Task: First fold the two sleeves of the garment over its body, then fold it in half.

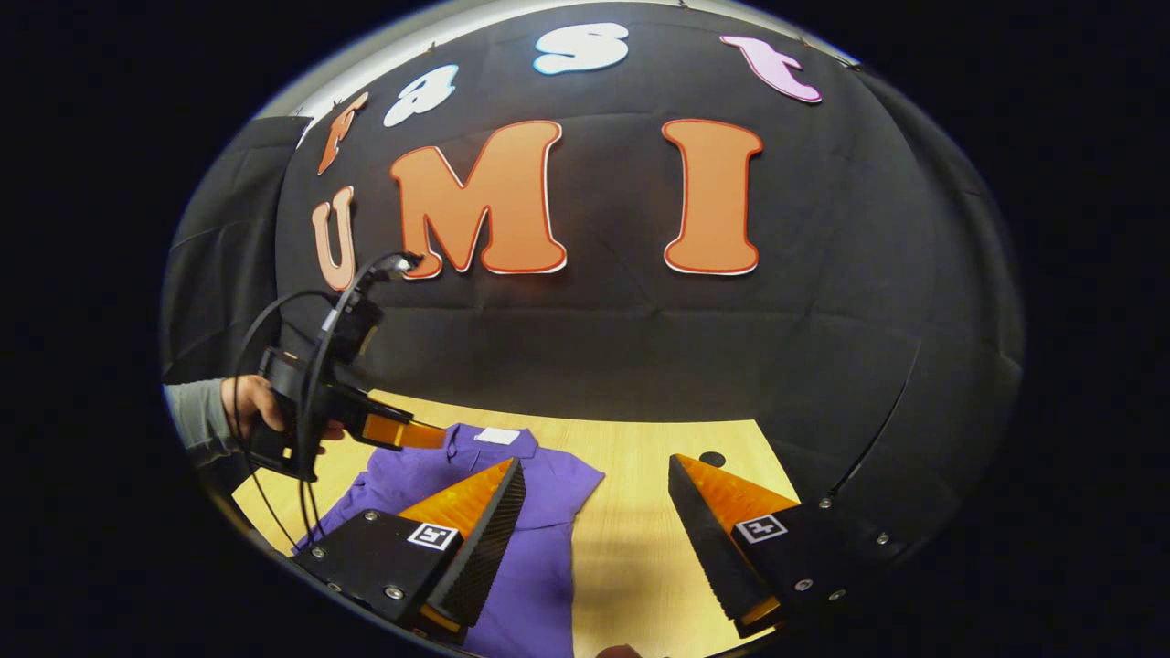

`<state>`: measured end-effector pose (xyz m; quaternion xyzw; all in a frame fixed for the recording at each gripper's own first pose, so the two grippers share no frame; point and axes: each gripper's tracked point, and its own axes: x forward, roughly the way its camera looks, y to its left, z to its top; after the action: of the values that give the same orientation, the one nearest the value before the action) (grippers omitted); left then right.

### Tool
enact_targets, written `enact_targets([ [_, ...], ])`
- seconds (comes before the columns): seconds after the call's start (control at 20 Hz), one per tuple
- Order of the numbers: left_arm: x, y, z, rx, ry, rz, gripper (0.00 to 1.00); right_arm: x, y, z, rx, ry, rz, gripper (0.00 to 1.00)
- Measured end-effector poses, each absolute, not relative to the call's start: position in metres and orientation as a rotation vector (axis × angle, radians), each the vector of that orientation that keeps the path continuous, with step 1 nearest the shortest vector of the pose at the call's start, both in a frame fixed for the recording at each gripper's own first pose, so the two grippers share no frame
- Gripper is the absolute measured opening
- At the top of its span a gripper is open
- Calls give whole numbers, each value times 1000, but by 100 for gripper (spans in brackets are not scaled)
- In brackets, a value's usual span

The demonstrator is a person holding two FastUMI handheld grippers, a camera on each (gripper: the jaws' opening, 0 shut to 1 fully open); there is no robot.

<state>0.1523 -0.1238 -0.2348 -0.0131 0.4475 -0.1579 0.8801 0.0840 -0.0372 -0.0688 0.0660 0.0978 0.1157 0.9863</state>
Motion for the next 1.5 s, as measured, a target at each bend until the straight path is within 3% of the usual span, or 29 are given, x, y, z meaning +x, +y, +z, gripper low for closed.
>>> enact_targets([
  [0.35, 110, -12, -155, -22, 618, -114, 99, 77, 3, -49, 95, 115, 215, 94],
  [0.65, 69, 31, -72, -48, 307, -10, 99, 64, 20, -11, 114, -27, 188, 94],
  [0.9, 22, 48, -31, -3, 94, 38, 98, 51, 26, -22, 121, 1, 204, 94],
  [1.05, -7, 55, -57, 61, 143, 48, 96, 40, 31, -67, 102, 129, 218, 94],
  [1.5, -64, 57, -230, 119, 627, 12, 98, -8, 27, -227, 95, 580, 228, 95],
])
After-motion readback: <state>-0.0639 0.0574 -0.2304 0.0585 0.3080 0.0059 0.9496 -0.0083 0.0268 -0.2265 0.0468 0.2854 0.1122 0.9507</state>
